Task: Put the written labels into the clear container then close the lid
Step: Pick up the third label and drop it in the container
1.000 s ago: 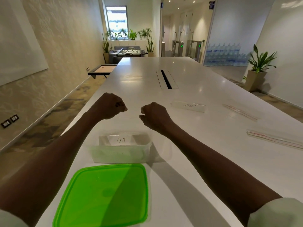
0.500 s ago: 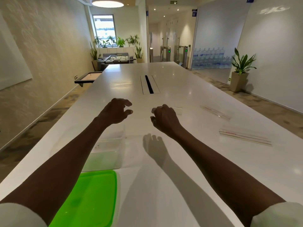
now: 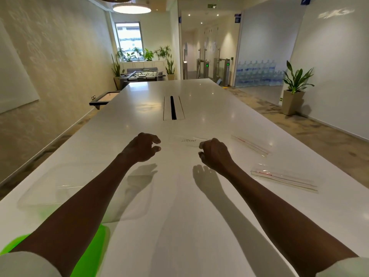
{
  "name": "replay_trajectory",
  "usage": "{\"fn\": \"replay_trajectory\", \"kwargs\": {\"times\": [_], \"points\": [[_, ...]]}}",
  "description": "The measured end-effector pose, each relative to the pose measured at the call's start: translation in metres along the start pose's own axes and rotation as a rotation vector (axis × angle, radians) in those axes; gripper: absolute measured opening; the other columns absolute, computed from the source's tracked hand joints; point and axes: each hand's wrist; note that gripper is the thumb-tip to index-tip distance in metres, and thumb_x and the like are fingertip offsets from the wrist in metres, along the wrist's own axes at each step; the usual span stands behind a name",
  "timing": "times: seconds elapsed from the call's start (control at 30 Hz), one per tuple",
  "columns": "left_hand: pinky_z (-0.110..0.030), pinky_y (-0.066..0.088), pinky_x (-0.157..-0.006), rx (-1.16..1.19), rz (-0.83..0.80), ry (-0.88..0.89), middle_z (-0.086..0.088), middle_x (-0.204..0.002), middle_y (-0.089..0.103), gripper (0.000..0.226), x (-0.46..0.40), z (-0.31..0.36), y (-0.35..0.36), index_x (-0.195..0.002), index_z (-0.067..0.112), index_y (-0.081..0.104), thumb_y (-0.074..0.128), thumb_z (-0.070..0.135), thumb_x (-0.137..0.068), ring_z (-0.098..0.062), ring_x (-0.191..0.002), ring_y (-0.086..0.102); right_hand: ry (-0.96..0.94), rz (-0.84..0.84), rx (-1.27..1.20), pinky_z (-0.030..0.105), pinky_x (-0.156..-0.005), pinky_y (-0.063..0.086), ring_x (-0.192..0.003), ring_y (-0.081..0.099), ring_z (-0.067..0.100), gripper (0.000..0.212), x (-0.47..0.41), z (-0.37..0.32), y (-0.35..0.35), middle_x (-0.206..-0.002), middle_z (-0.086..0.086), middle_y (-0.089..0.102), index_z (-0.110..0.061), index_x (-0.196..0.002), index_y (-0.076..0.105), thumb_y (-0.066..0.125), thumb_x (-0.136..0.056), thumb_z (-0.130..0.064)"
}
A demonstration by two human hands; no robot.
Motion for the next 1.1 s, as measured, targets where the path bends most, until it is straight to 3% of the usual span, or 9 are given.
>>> {"fn": "replay_trajectory", "kwargs": {"times": [0.27, 0.4, 0.63, 0.9, 1.1], "points": [[-0.038, 0.046, -0.103, -0.05, -0.079, -0.045, -0.005, -0.13, 0.062, 0.032, -0.024, 0.004, 0.03, -0.121, 0.017, 0.064, 0.061, 0.026, -0.091, -0.024, -0.118, 0.059, 0.074, -0.067, -0.056, 0.037, -0.075, 0.055, -0.101, 0.063, 0.035, 0.027, -0.014, 0.044, 0.017, -0.102, 0.017, 0.07, -0.006, -0.111, 0.067, 0.059, -0.086, -0.014], [-0.038, 0.044, -0.105, -0.04, -0.092, -0.049, -0.008, -0.135, 0.058, 0.035, -0.043, 0.003, 0.044, -0.127, 0.015, 0.059, 0.057, 0.023, -0.093, -0.024, -0.122, 0.057, 0.133, -0.088, -0.158, 0.035, -0.084, 0.049, -0.114, 0.059, 0.032, 0.038, -0.03, 0.057, 0.032, -0.117, 0.014, 0.067, -0.011, -0.125, 0.063, 0.06, -0.088, -0.015], [-0.038, 0.04, -0.108, -0.072, -0.111, 0.014, -0.009, -0.141, 0.051, 0.043, -0.076, -0.006, 0.07, -0.137, 0.014, 0.049, 0.053, 0.018, -0.094, -0.027, -0.13, 0.048, 0.164, -0.096, -0.222, 0.038, -0.081, 0.053, -0.109, 0.062, 0.034, 0.033, -0.059, 0.067, 0.058, -0.109, 0.014, 0.07, -0.008, -0.118, 0.065, 0.065, -0.086, -0.013], [-0.041, 0.04, -0.109, -0.069, -0.087, 0.061, -0.008, -0.147, 0.045, 0.051, -0.112, -0.007, 0.099, -0.143, 0.011, 0.039, 0.05, 0.011, -0.093, -0.03, -0.134, 0.043, 0.169, -0.146, -0.184, 0.043, -0.085, 0.052, -0.113, 0.054, 0.036, 0.039, -0.089, 0.076, 0.081, -0.118, 0.014, 0.065, -0.006, -0.124, 0.058, 0.065, -0.086, -0.015], [-0.041, 0.028, -0.117, -0.122, -0.095, 0.073, -0.007, -0.158, 0.027, 0.061, -0.136, -0.005, 0.121, -0.151, 0.011, 0.022, 0.046, 0.009, -0.095, -0.023, -0.147, 0.021, 0.187, -0.192, -0.154, 0.044, -0.087, 0.05, -0.115, 0.051, 0.034, 0.041, -0.107, 0.086, 0.098, -0.12, 0.012, 0.063, -0.007, -0.123, 0.056, 0.066, -0.087, -0.022]]}}
Point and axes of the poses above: each hand's wrist, its own x-axis away from the middle knuckle, its own y-axis out of the palm, z = x × y
